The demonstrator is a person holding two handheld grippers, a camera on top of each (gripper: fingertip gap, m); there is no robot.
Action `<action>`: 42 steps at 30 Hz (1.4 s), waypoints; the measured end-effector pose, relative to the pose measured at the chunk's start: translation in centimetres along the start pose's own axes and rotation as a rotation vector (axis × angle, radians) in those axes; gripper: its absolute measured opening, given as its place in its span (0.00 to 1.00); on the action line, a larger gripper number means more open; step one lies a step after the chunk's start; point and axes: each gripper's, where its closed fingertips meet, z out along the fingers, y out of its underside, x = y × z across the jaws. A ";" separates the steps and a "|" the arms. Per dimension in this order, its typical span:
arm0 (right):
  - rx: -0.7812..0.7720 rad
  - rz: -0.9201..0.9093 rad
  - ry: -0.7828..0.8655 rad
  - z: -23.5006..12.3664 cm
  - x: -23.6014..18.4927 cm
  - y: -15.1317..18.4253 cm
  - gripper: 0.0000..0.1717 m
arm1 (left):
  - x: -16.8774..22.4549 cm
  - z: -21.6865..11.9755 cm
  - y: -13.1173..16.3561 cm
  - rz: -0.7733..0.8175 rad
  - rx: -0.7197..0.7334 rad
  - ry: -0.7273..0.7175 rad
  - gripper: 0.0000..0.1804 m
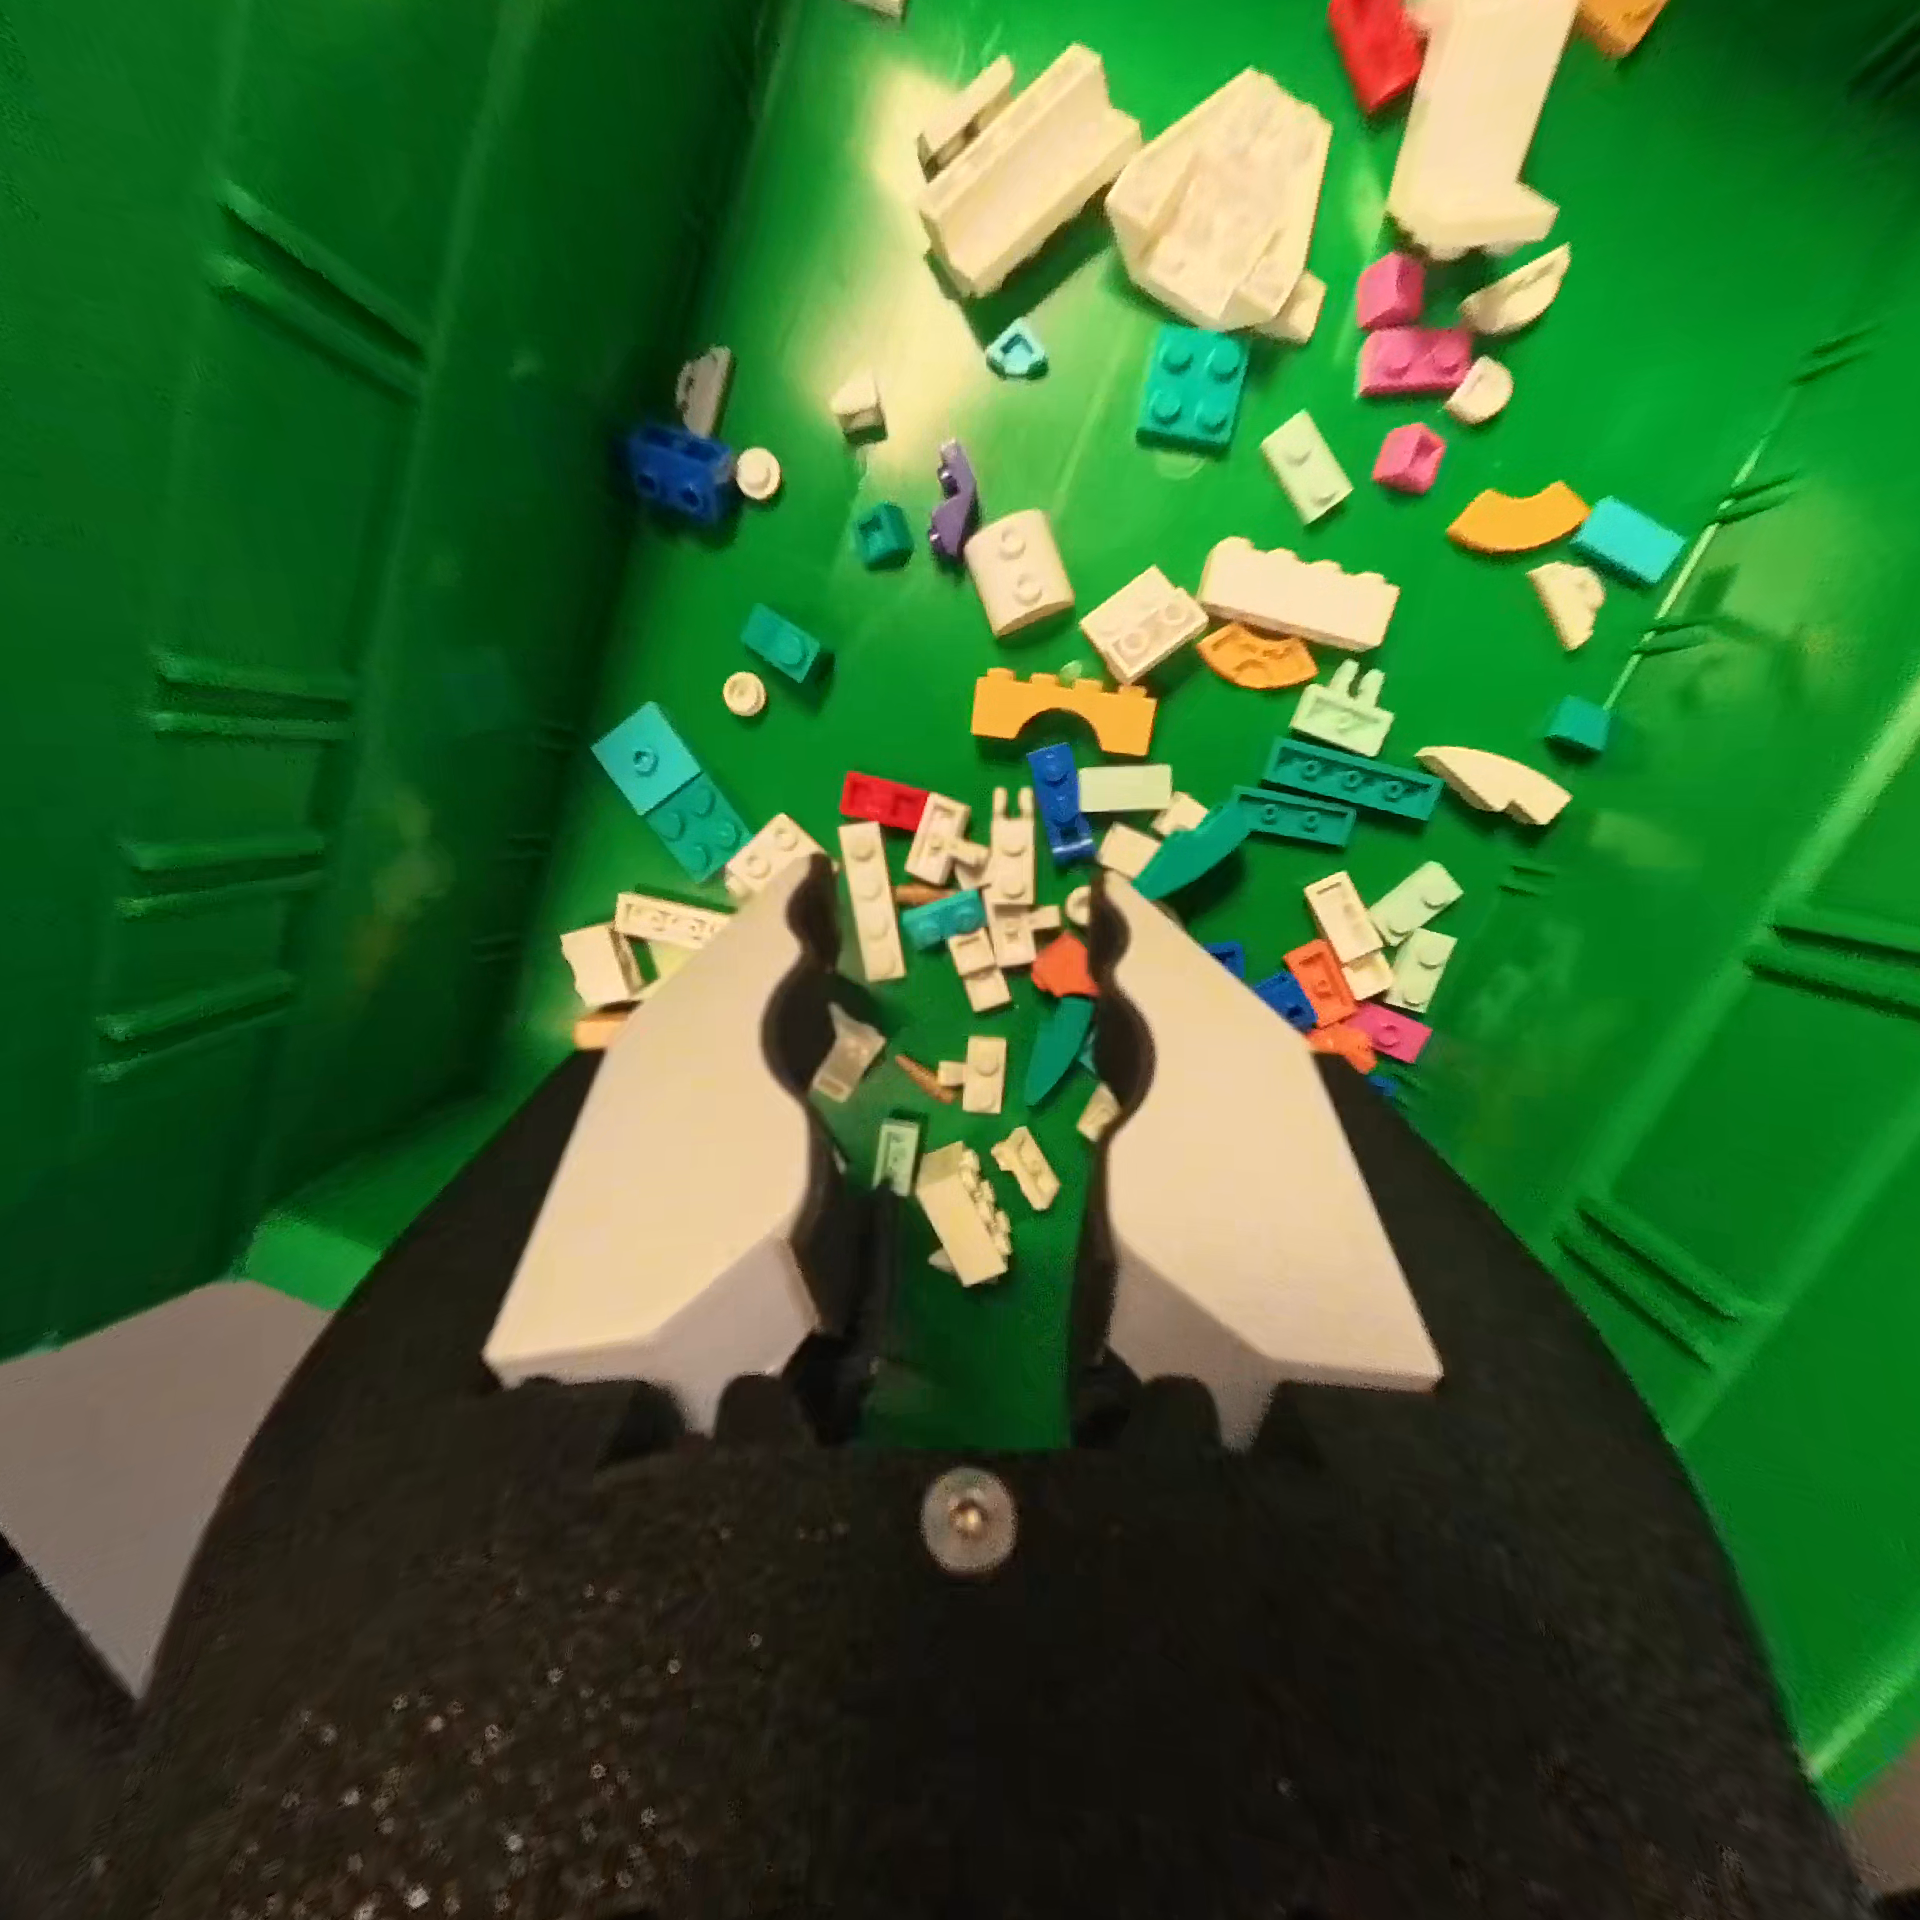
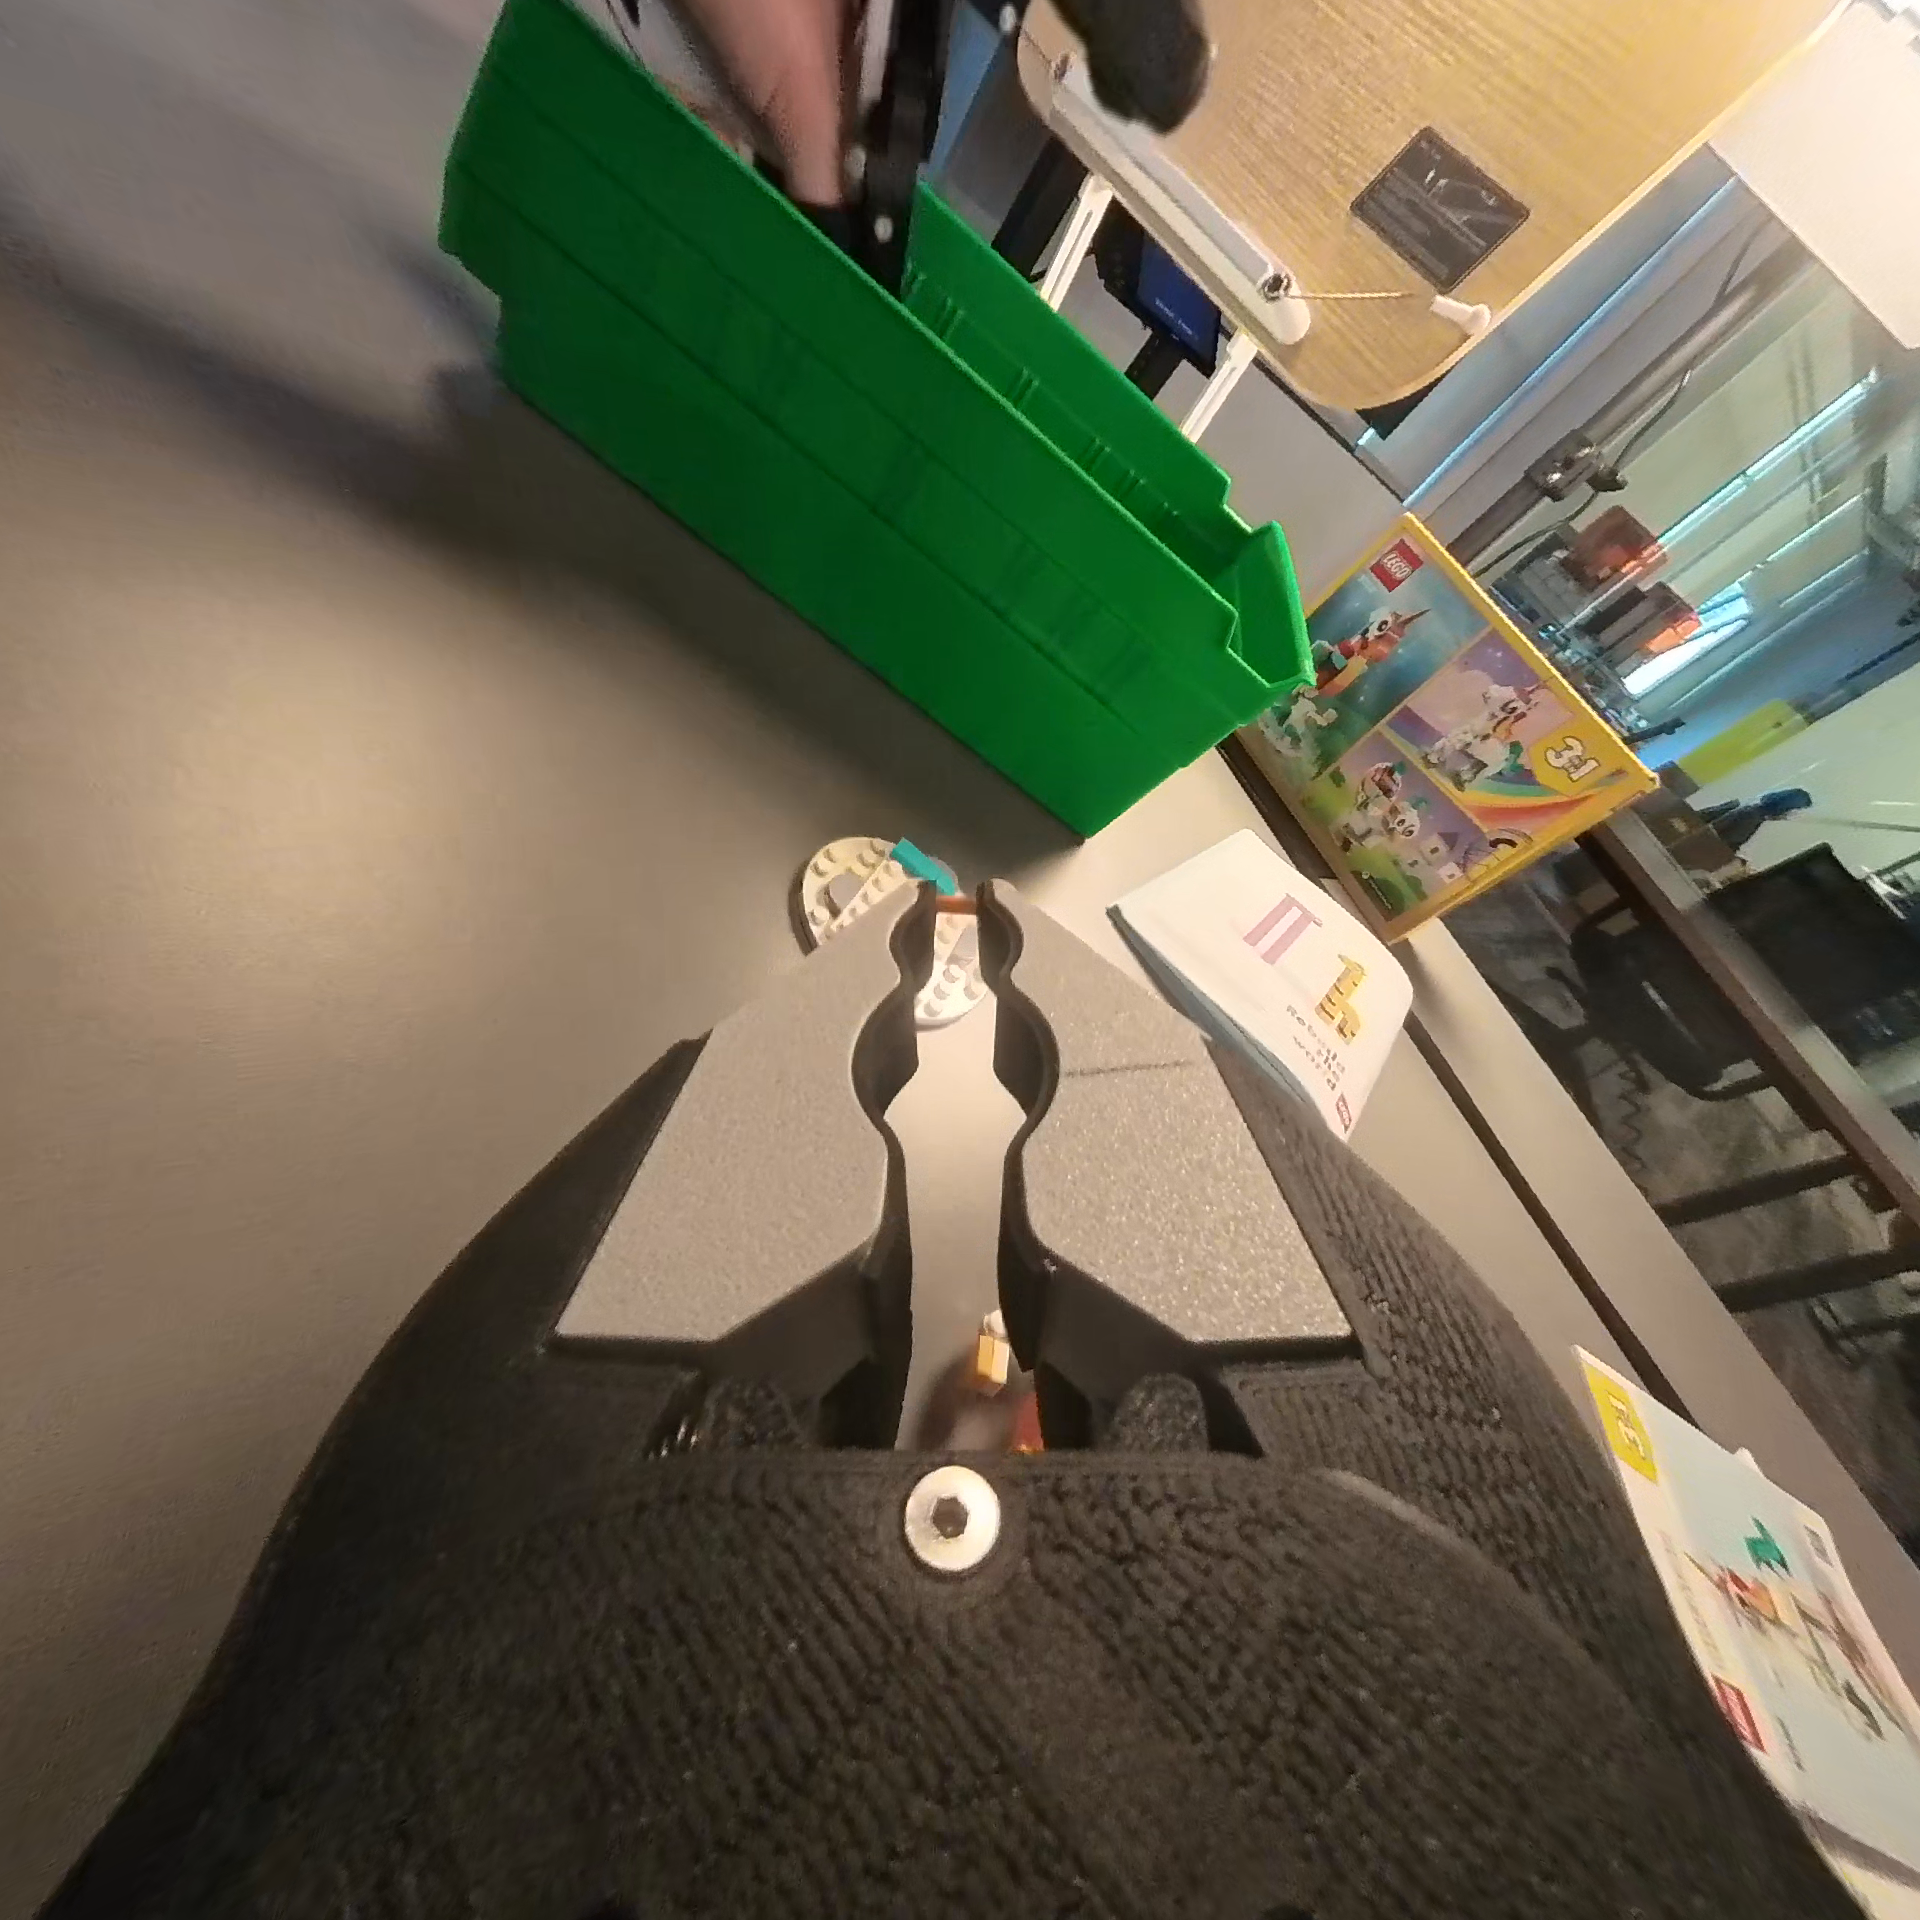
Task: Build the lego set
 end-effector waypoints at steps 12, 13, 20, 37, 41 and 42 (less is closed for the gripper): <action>0.254 -0.272 0.261 -2.7 1.6 -5.4 0.03 | 18.5 -17.5 -3.3 0.463 0.974 0.019 0.00; 0.266 -0.298 0.274 -2.8 1.5 -5.7 0.03 | 21.2 -17.1 -2.6 0.504 0.986 0.105 0.00; 0.375 -0.325 0.249 -3.5 0.1 -7.5 0.04 | 28.0 -15.7 -0.4 0.432 1.023 0.497 0.09; 0.545 -0.318 0.063 -5.2 -3.5 -10.7 0.03 | 30.2 -17.1 3.7 0.265 0.554 1.386 0.09; 0.569 -0.325 0.029 -5.6 -4.3 -11.3 0.03 | 30.4 -18.0 4.8 0.238 0.477 1.580 0.03; 0.570 -0.325 0.023 -5.6 -4.4 -11.4 0.03 | 30.3 -18.1 4.9 0.228 0.471 1.604 0.03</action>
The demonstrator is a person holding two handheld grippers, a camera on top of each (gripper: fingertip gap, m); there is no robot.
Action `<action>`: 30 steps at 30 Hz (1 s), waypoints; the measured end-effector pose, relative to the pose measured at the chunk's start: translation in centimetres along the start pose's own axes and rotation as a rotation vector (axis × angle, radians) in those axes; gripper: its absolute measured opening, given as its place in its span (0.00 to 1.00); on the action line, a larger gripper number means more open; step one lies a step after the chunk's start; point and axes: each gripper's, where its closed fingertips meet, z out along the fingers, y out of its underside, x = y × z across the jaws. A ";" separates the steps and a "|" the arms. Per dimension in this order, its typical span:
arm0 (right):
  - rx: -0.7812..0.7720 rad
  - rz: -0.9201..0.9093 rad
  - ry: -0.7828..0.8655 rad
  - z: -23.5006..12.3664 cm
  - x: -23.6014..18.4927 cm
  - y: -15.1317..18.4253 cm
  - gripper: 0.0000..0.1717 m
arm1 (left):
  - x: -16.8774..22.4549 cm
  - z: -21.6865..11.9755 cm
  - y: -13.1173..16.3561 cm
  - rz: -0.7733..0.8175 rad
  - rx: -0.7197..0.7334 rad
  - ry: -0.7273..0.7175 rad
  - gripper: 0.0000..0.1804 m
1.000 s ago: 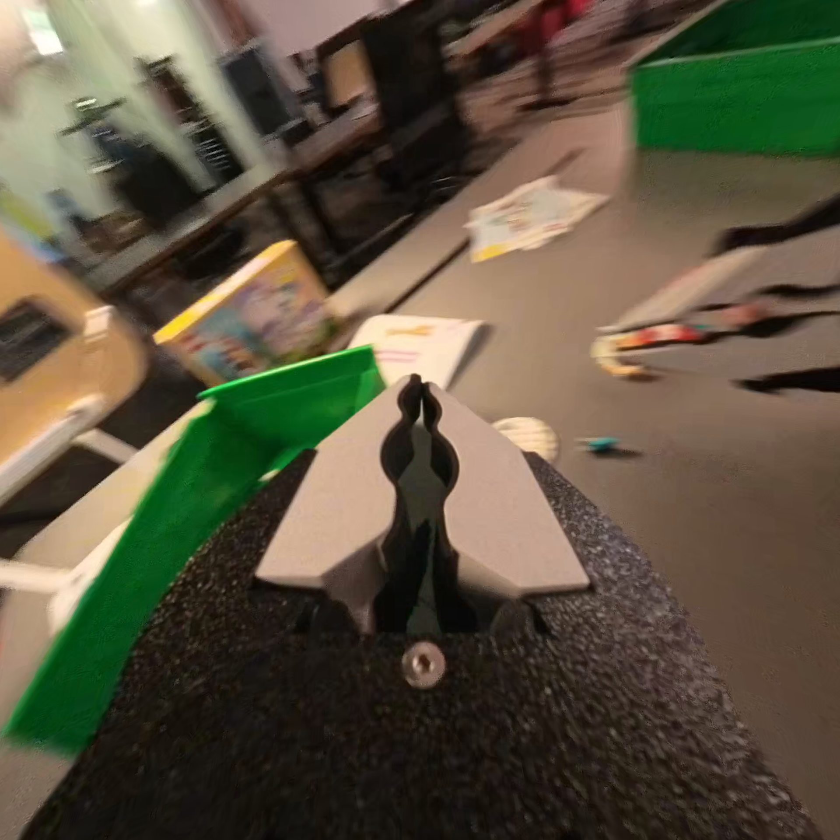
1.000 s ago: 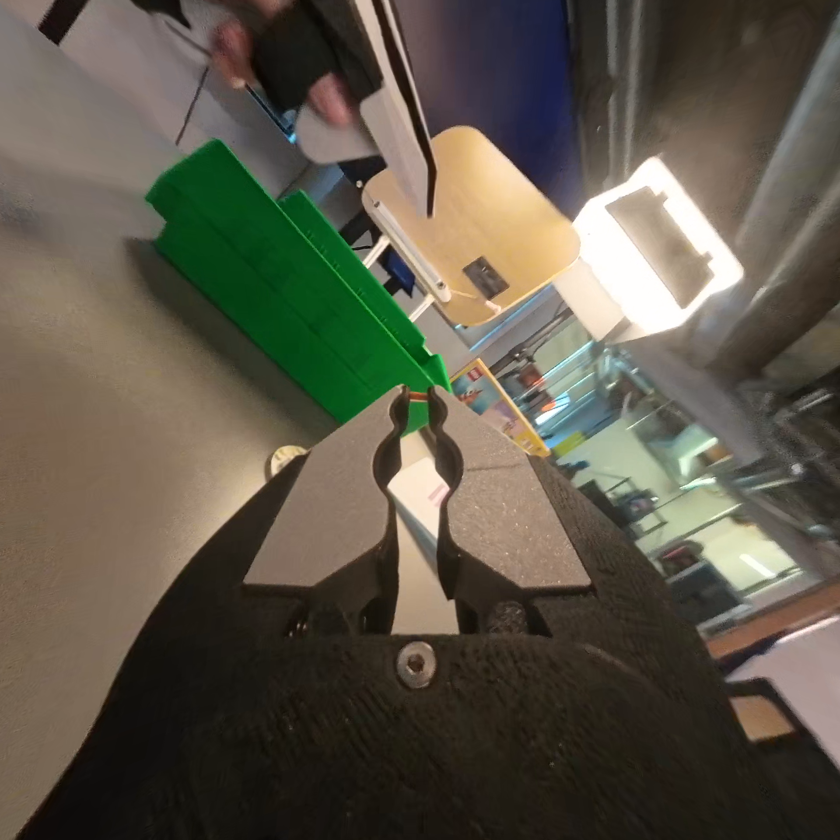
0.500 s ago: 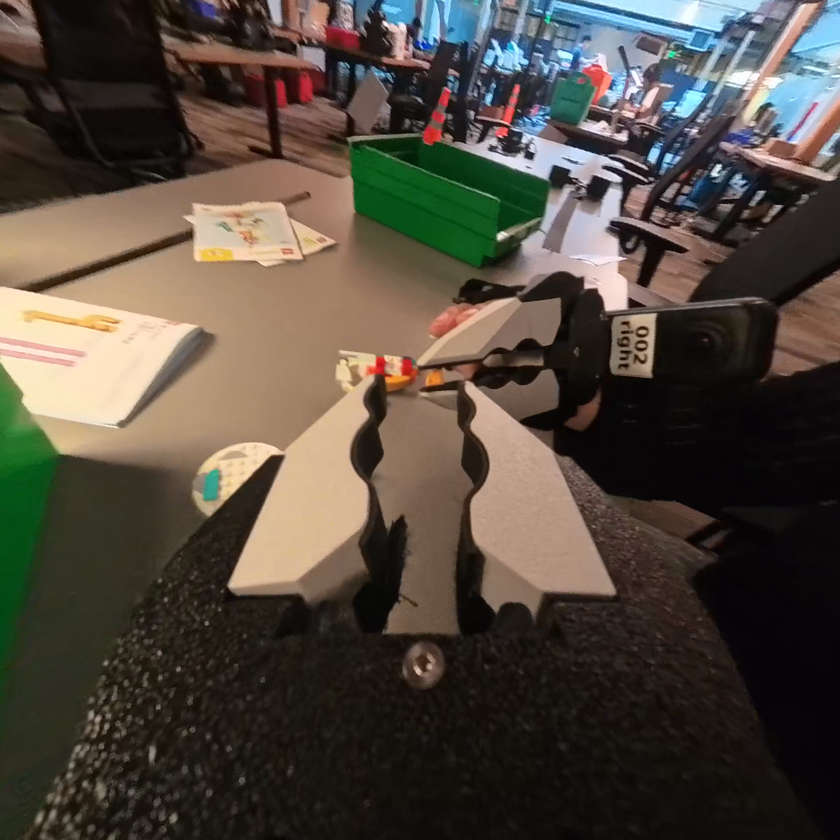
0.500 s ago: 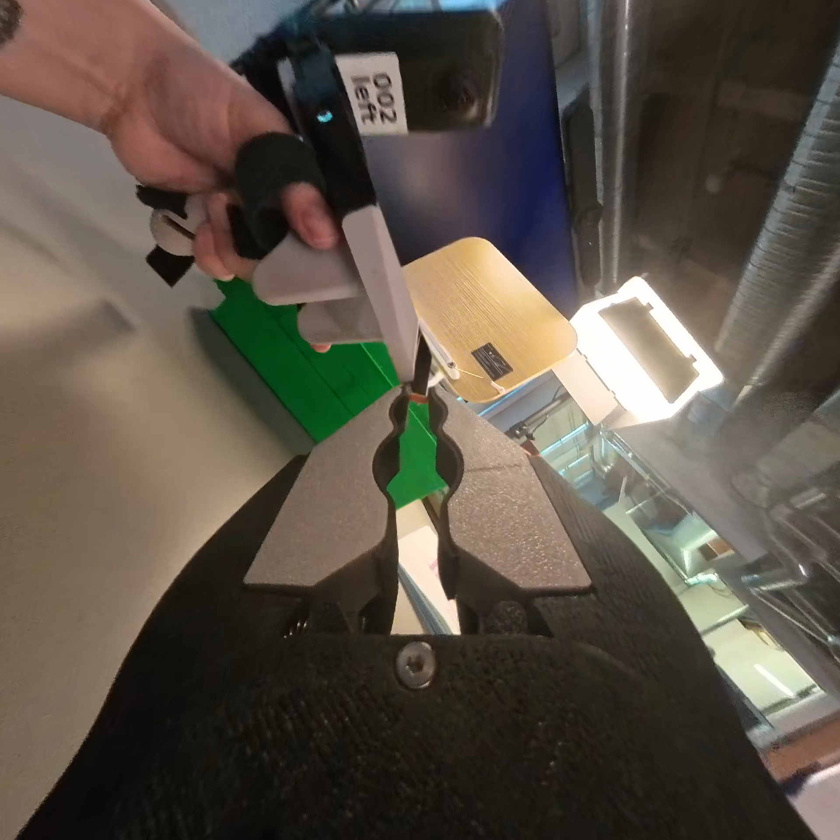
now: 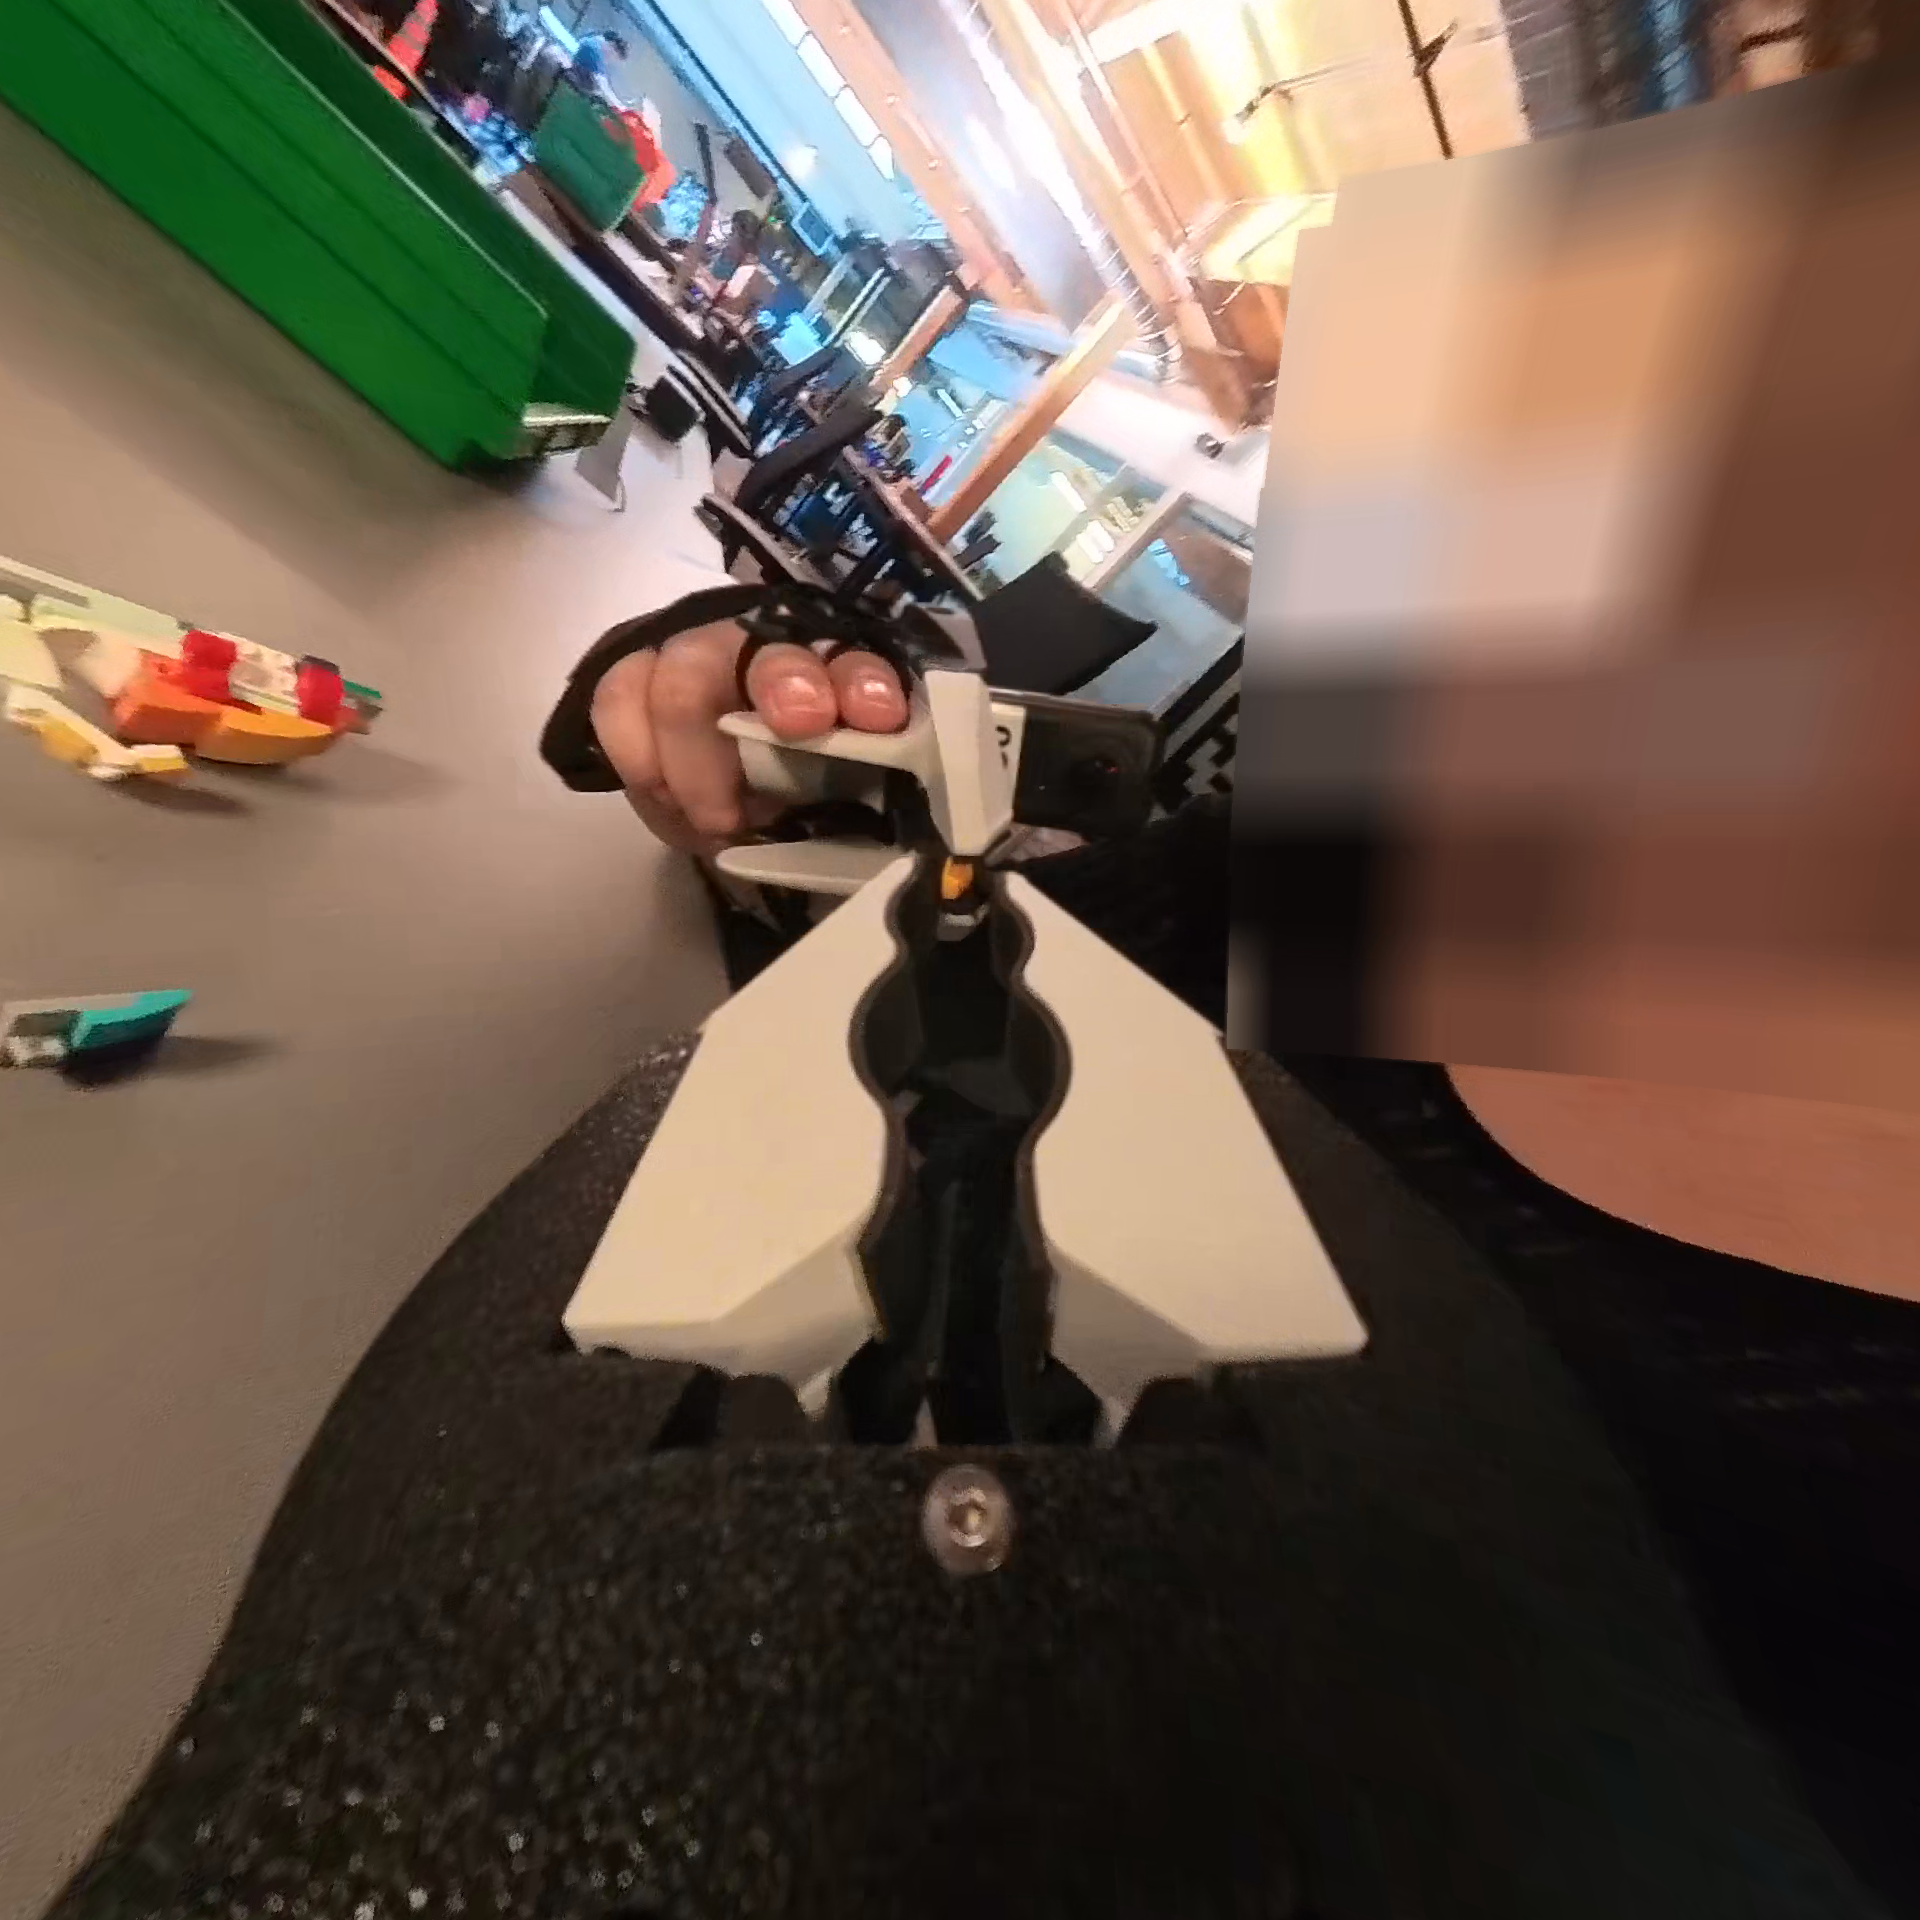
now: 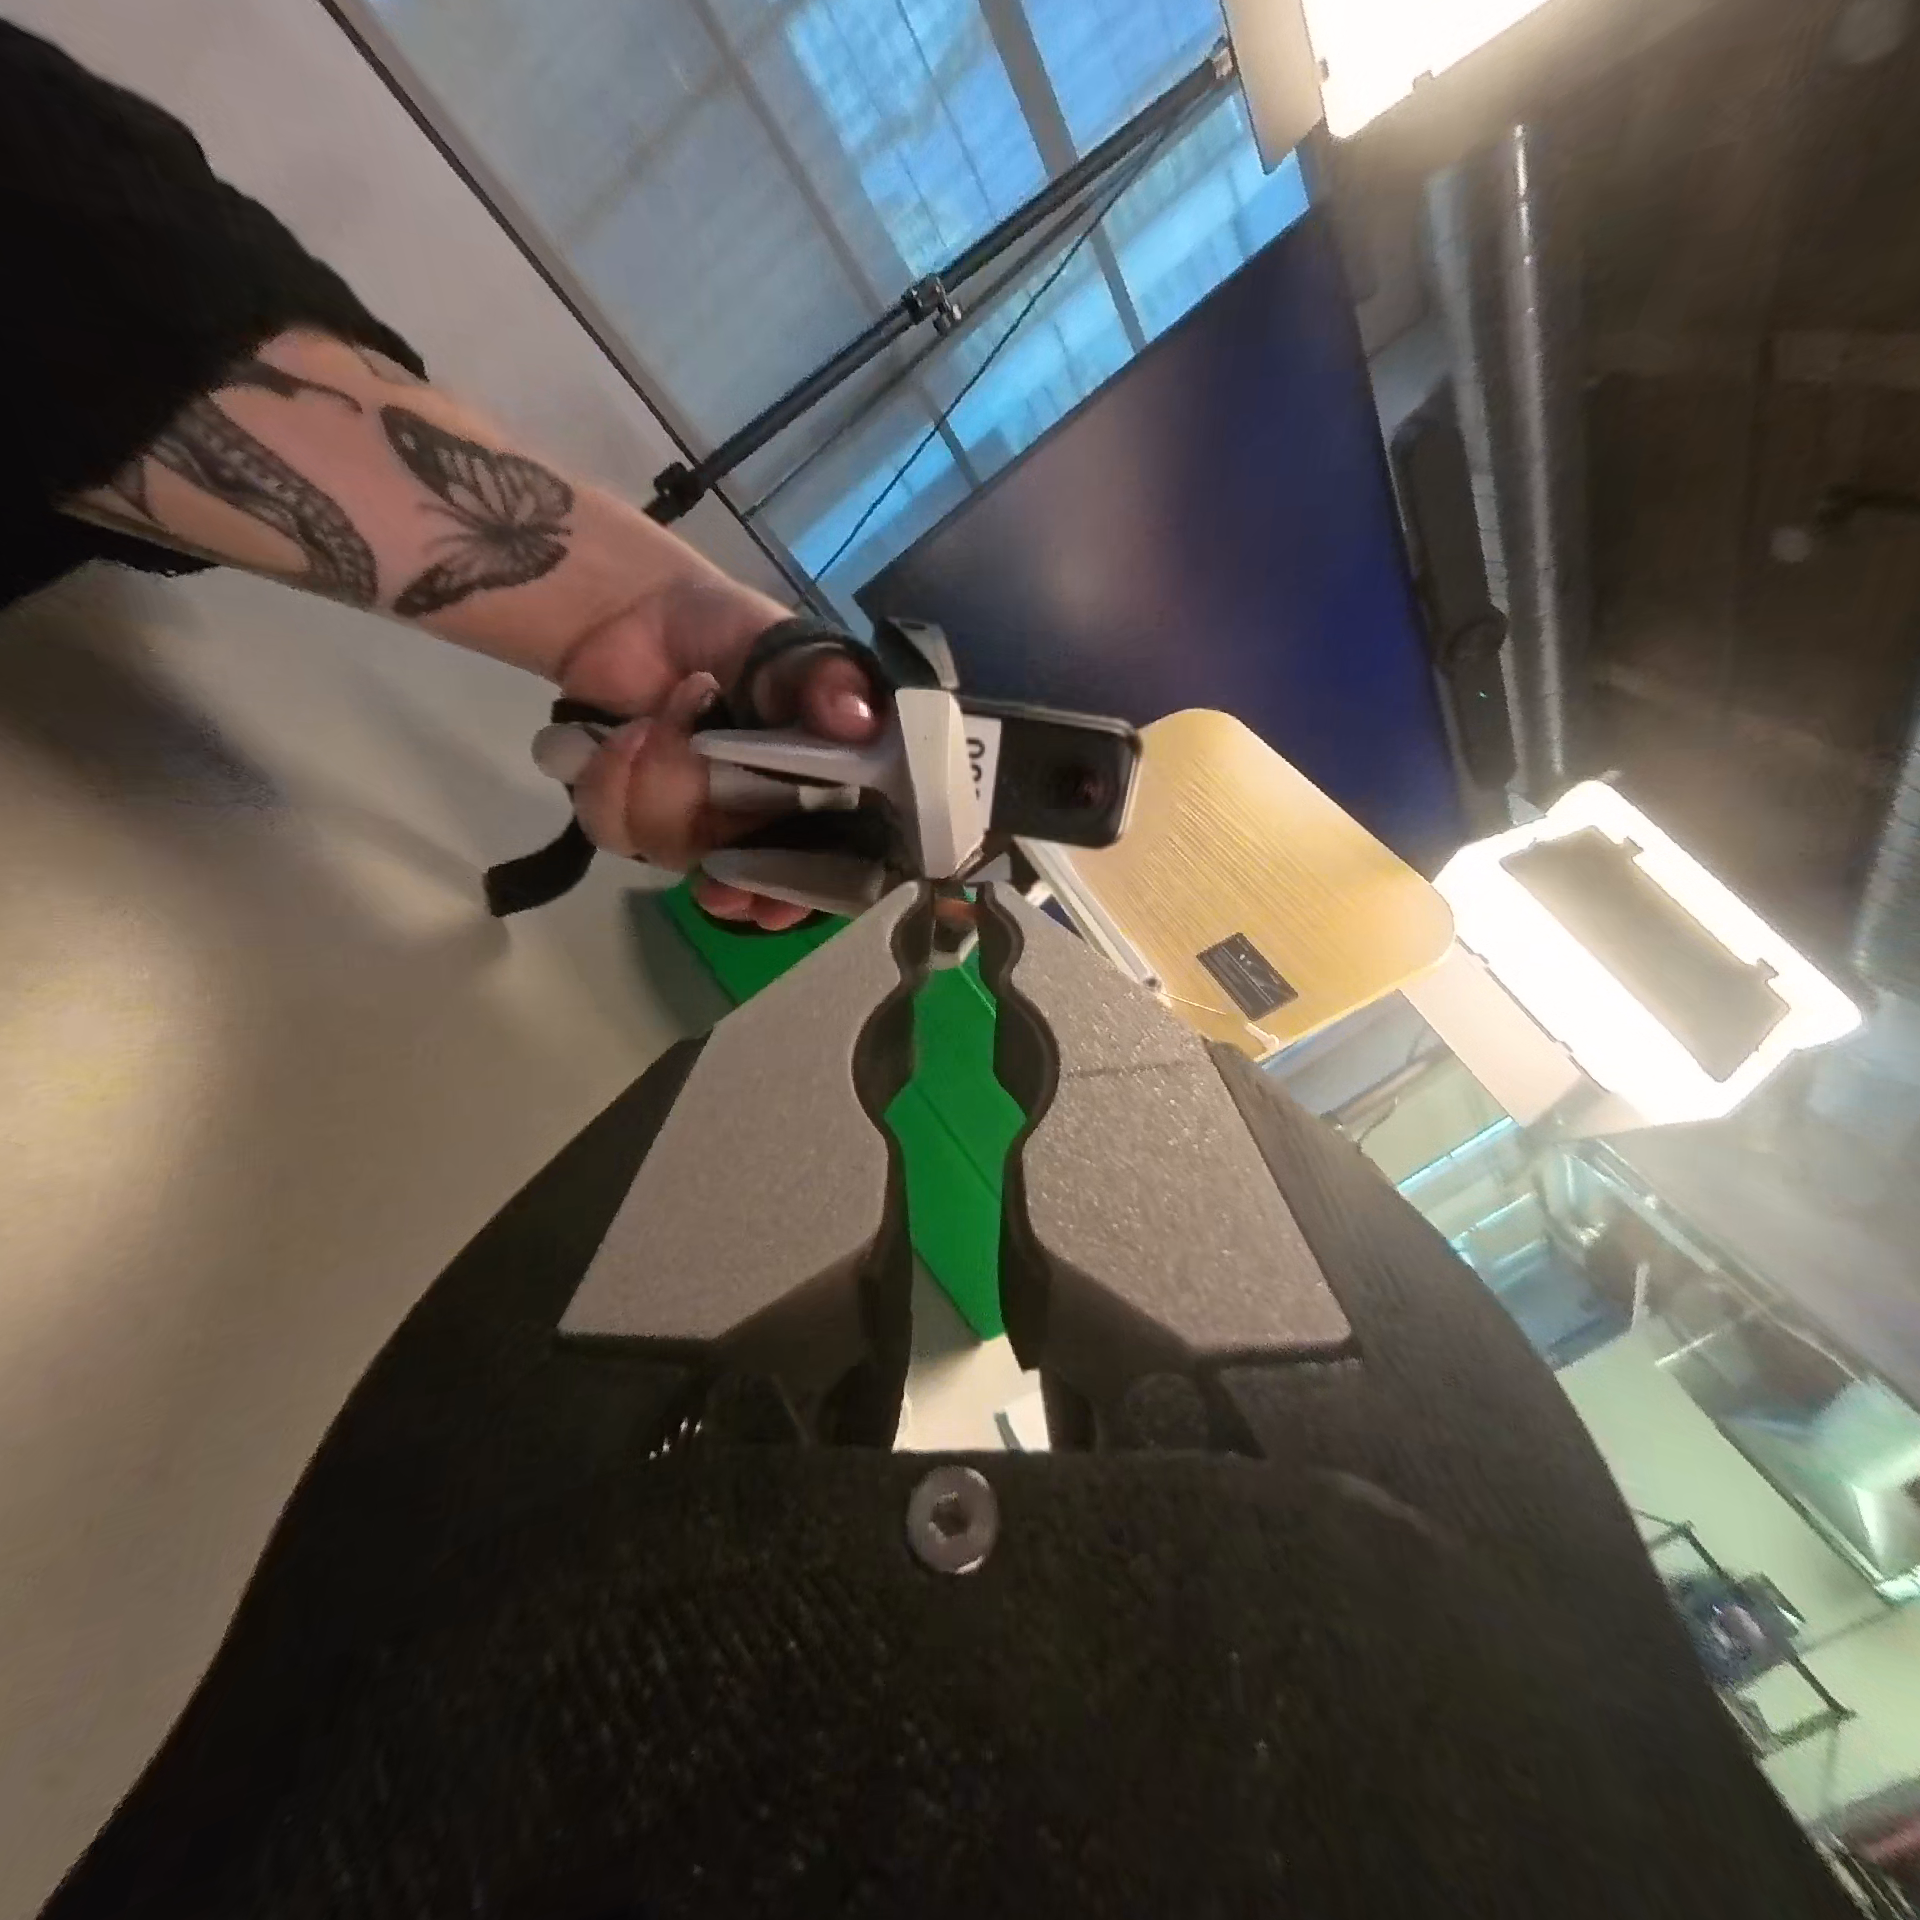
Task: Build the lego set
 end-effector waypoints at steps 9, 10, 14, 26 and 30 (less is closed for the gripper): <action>-0.078 -0.062 0.007 -0.1 0.2 1.2 0.03 | -1.0 -0.1 -0.8 -0.081 0.108 0.031 0.00; -0.098 -0.080 0.011 -0.1 0.3 1.5 0.03 | -1.3 -0.2 -0.9 -0.074 0.115 0.010 0.00; -0.112 -0.134 0.071 -0.6 1.4 1.8 0.03 | -2.6 -1.9 -2.7 -0.053 0.229 -0.088 0.00; -0.217 -0.010 0.320 -2.1 6.0 5.6 0.08 | -3.4 -16.0 -10.8 0.421 0.351 -1.121 0.00; -0.248 0.015 0.392 -2.6 6.8 7.0 0.08 | -7.3 -24.6 -8.7 0.256 0.073 -1.603 0.01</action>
